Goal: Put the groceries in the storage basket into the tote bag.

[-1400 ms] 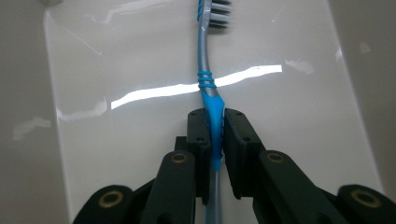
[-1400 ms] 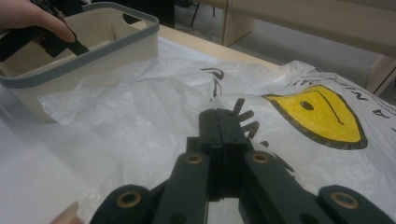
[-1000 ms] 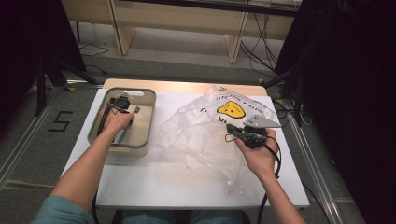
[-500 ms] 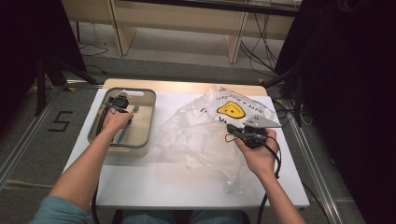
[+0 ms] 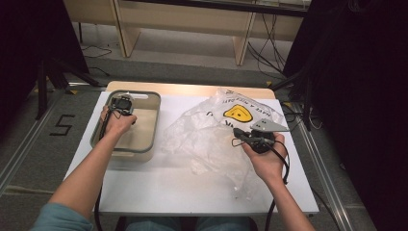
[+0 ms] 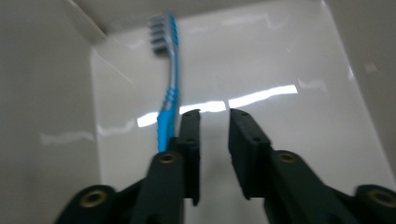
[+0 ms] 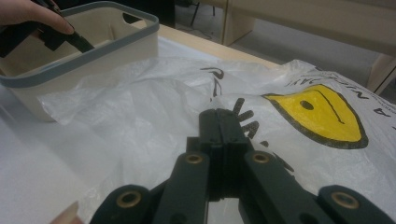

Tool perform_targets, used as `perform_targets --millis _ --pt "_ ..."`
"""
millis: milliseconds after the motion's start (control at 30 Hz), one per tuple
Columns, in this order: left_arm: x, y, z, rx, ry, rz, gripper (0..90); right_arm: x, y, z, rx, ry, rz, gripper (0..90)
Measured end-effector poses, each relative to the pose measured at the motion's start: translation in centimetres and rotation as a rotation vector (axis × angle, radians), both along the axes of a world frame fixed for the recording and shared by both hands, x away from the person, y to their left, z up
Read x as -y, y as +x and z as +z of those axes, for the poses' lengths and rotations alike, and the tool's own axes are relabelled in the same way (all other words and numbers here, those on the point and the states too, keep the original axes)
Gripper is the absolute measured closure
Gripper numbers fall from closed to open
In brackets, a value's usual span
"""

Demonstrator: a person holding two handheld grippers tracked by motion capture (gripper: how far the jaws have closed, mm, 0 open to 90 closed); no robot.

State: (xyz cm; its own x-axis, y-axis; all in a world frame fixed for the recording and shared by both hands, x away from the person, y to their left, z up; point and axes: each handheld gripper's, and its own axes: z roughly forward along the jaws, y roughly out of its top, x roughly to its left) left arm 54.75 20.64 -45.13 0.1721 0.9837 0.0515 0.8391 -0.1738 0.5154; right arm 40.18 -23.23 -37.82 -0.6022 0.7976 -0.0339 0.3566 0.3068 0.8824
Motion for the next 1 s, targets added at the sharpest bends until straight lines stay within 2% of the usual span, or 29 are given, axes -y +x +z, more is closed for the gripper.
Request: perform_targets --millis 33,100,167,300,367,500,567,600,667,1000 --pt "-0.1 0.1 0.2 0.015 0.002 0.009 70.6 0.0 0.0 0.0 0.0 0.0 0.0 90.0" --pt "-0.5 0.2 0.4 0.042 0.012 0.036 64.2 0.0 0.0 -0.1 0.001 -0.001 -0.001 90.0" --pt "-1.1 0.3 0.2 0.046 0.032 0.07 58.4 0.0 0.0 -0.1 0.001 -0.002 -0.001 90.0" --pt "-2.1 0.4 -0.6 -0.025 0.018 0.088 55.7 0.0 0.0 -0.1 0.0 -0.004 0.0 90.0" --pt "-2.3 0.5 -0.8 -0.045 0.001 0.085 56.8 0.0 0.0 -0.1 -0.001 -0.005 0.002 90.0" --pt "-2.3 0.6 -1.1 -0.078 -0.024 0.07 64.9 -0.1 0.0 -0.1 -0.003 -0.007 0.004 90.0" --pt "-2.3 0.6 -1.1 -0.085 -0.043 0.073 67.0 -0.1 0.0 -0.1 -0.002 -0.007 0.004 90.0" --pt "-2.3 0.6 -1.1 -0.089 -0.054 0.07 72.7 -0.1 0.0 -0.1 -0.001 -0.007 0.004 90.0" --pt "-2.2 0.6 -1.1 -0.096 -0.068 0.062 77.1 0.0 0.0 -0.1 -0.001 -0.006 0.003 90.0" --pt "-1.5 0.5 -1.0 -0.115 -0.03 0.05 80.8 0.0 -0.1 0.0 0.002 -0.003 0.005 90.0"
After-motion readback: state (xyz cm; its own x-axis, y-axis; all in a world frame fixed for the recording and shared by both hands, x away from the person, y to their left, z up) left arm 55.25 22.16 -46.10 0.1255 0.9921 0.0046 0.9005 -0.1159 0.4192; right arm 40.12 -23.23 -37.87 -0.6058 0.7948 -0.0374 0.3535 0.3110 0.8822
